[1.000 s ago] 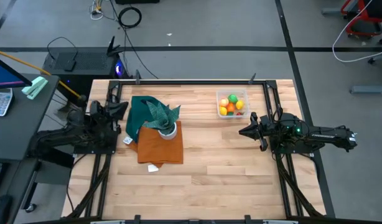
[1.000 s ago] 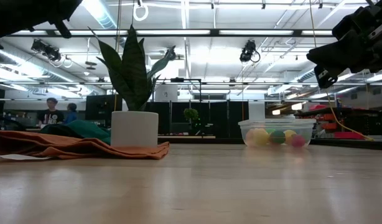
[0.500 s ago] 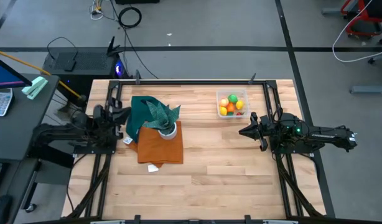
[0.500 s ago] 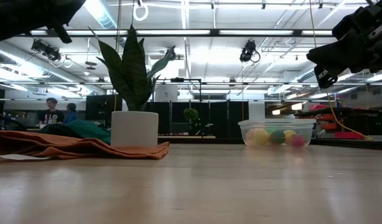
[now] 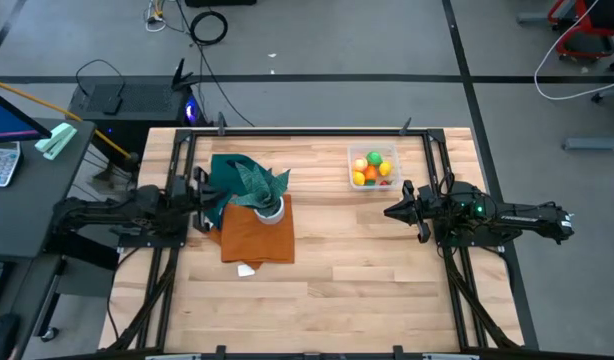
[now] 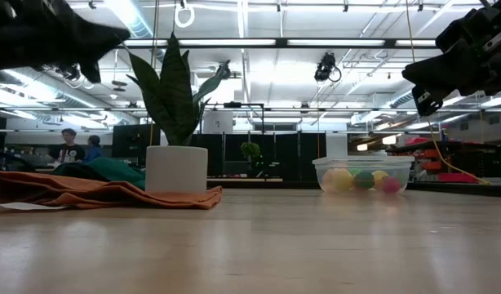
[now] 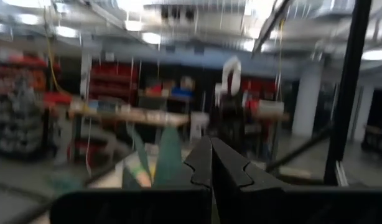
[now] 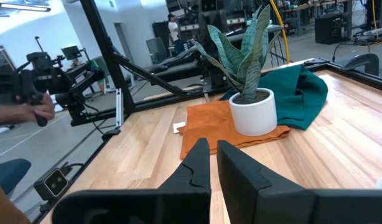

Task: Pick and placing Produce into tupperware
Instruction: Return to Home Position

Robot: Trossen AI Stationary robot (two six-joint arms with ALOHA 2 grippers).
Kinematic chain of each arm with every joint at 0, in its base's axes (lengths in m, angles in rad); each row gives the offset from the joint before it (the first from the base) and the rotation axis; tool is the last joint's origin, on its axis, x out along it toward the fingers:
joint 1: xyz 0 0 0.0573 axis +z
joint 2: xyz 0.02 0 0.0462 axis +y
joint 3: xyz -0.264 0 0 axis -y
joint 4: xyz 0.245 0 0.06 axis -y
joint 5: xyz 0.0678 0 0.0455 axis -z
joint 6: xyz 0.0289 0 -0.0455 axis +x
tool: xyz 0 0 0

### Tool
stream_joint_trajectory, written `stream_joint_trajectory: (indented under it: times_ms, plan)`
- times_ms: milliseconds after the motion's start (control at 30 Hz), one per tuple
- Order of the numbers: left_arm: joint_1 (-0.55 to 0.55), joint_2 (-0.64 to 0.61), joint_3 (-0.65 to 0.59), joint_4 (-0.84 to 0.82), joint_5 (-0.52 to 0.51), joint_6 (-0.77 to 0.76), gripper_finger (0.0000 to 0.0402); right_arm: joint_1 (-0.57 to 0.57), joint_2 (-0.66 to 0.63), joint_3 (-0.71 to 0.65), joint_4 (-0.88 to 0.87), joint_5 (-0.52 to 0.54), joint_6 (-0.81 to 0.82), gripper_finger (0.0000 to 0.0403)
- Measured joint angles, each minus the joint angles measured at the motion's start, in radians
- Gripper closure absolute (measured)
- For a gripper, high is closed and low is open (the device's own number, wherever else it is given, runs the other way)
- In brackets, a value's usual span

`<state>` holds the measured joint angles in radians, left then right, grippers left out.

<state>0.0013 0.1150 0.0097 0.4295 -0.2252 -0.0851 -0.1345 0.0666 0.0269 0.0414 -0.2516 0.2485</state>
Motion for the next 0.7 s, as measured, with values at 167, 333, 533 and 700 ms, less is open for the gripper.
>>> stream_joint_trajectory:
  times_ms: [167,333,533,700]
  plan:
    - [0.001,0.001,0.0,-0.095,0.001,-0.01,0.0399,0.0,0.0,0.0,0.0,0.0,0.0,0.0403]
    - [0.001,0.0,0.0,-0.128,0.001,0.083,0.0399,0.0,0.0,0.0,0.0,0.0,0.0,0.0403]
    - [0.001,0.001,0.0,-0.302,0.001,0.048,0.0396,0.0,0.0,0.0,0.0,0.0,0.0,0.0403]
    - [0.001,0.001,0.0,-0.362,0.042,0.018,0.0398,0.0,0.0,0.0,0.0,0.0,0.0,0.0403]
